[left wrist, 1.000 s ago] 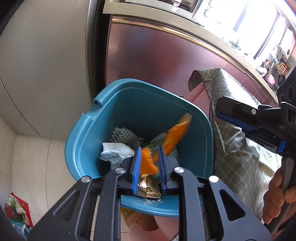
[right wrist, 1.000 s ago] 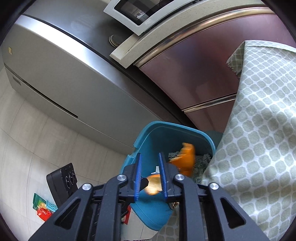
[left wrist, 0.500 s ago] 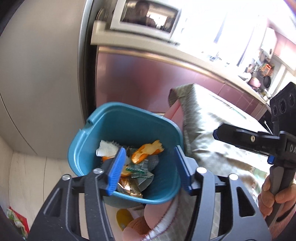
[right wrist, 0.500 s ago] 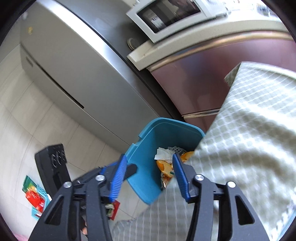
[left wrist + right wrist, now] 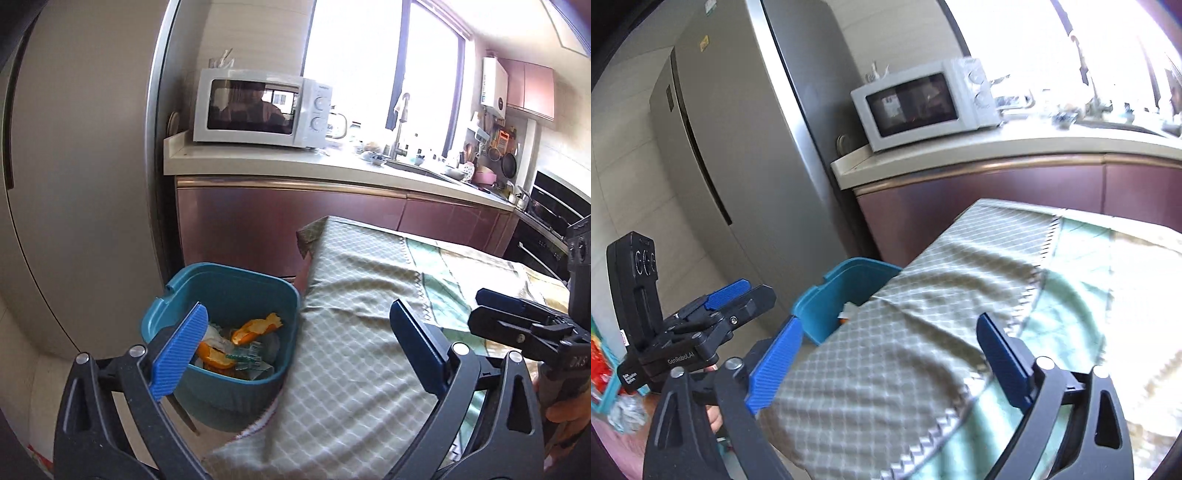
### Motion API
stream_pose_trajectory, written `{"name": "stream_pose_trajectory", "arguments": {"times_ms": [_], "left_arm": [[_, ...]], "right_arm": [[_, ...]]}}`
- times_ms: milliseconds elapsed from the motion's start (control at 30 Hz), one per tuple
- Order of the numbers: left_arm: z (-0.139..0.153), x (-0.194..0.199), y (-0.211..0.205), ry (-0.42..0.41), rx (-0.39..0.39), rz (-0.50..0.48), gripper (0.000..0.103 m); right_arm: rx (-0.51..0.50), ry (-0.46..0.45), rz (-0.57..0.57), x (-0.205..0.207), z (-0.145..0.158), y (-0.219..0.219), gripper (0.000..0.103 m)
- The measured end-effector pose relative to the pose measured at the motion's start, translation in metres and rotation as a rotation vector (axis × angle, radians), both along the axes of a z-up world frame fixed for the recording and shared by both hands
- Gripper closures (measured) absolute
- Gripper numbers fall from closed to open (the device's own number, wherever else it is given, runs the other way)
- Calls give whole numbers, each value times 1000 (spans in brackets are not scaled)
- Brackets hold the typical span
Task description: Collect trash
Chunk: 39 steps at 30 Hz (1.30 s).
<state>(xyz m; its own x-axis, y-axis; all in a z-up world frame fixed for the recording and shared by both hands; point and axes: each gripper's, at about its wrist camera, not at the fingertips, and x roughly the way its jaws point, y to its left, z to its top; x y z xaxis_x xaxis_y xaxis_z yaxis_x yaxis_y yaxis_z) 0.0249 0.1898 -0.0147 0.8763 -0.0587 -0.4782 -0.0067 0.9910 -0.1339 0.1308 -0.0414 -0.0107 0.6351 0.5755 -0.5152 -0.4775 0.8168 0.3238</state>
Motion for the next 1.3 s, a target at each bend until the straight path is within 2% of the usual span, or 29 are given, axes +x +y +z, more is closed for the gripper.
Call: {"name": "stream_pose_trajectory", "arguments": {"times_ms": [267, 567, 900, 1300], "left_arm": [[10, -35, -53, -65, 37, -20, 6], [13, -47, -89, -123, 60, -42, 6], [14, -55, -113, -166, 67, -61, 6], [10, -61, -124, -191, 88, -64, 6]], "right_arm": [[-68, -115, -175, -48, 6, -49, 7], [-151, -274, -353, -93, 12, -86, 7], [-156, -306, -431, -109, 10, -98, 7], [-157, -335, -456, -120, 13, -103, 7]]}}
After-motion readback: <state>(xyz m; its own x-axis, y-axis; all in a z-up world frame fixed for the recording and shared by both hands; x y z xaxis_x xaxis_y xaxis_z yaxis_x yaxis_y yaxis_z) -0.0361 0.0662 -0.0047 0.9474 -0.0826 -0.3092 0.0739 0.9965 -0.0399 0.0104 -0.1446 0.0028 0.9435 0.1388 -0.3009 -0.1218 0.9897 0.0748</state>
